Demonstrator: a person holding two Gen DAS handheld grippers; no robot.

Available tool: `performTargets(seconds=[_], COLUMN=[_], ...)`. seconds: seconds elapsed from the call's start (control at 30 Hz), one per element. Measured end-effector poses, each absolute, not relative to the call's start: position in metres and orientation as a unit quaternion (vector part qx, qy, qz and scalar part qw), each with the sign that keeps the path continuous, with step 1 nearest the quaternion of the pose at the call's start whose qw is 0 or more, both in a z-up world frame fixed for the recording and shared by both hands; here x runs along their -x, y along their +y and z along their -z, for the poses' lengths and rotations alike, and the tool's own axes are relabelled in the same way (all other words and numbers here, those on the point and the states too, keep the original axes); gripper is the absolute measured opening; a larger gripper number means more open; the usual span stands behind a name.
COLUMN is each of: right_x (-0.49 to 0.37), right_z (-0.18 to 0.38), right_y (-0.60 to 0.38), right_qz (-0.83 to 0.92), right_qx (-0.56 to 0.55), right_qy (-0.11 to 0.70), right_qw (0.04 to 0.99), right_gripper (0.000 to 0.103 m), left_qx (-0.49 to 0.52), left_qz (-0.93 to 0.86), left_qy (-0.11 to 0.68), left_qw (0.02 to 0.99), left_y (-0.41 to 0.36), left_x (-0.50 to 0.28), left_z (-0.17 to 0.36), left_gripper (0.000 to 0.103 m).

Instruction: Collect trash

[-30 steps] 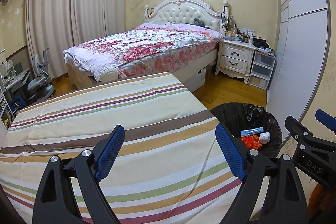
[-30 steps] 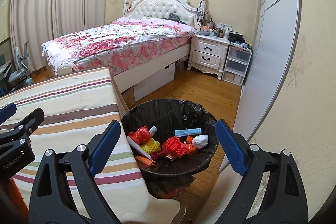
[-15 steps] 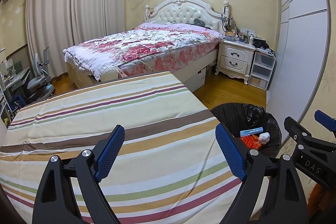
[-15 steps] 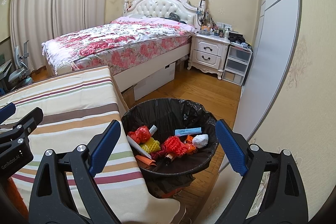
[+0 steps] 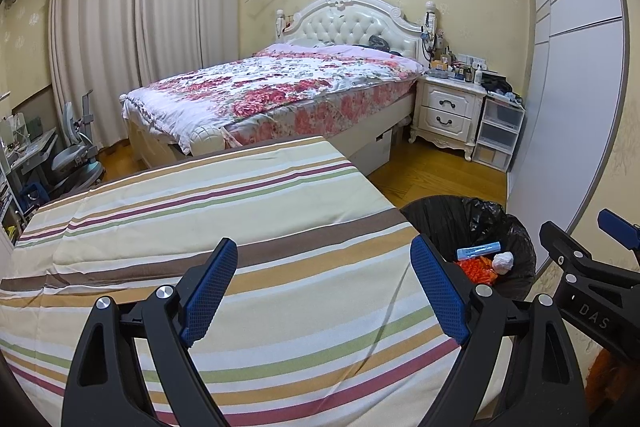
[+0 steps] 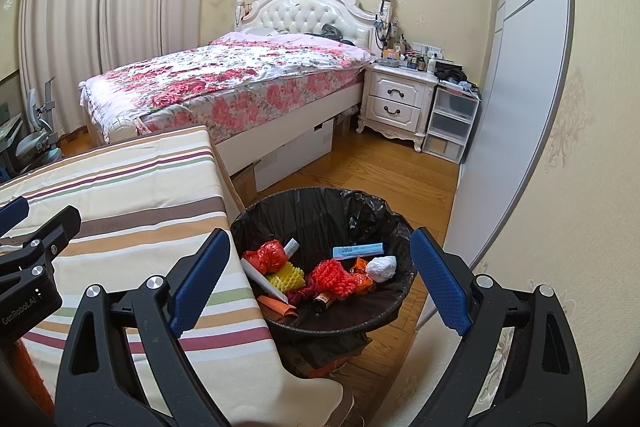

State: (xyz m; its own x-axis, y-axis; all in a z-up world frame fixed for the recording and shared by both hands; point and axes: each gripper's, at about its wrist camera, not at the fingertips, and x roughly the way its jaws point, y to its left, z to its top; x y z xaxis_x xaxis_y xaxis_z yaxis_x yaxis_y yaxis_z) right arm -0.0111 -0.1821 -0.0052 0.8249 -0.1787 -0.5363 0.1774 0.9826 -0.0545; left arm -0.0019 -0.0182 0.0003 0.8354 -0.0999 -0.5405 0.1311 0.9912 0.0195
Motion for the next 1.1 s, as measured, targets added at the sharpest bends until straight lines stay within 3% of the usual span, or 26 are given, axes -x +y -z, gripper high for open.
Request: performTargets(seconds=[1.1], right_x=[0.0107], right_z=[0.0092], right_y=[-0.1780], right_qz=[0.091], right_qx=[0.003], right_qy=[0.285], right_qw=[0.954], right_gripper=[0.090], left_qx=[-0.031], left_qz=[0.055], left_qy=[0.260], left_qw=[0.964], left_y=[-0.0118], left_x=[0.0073], left_z=[-0.0007], left_gripper=[0.085])
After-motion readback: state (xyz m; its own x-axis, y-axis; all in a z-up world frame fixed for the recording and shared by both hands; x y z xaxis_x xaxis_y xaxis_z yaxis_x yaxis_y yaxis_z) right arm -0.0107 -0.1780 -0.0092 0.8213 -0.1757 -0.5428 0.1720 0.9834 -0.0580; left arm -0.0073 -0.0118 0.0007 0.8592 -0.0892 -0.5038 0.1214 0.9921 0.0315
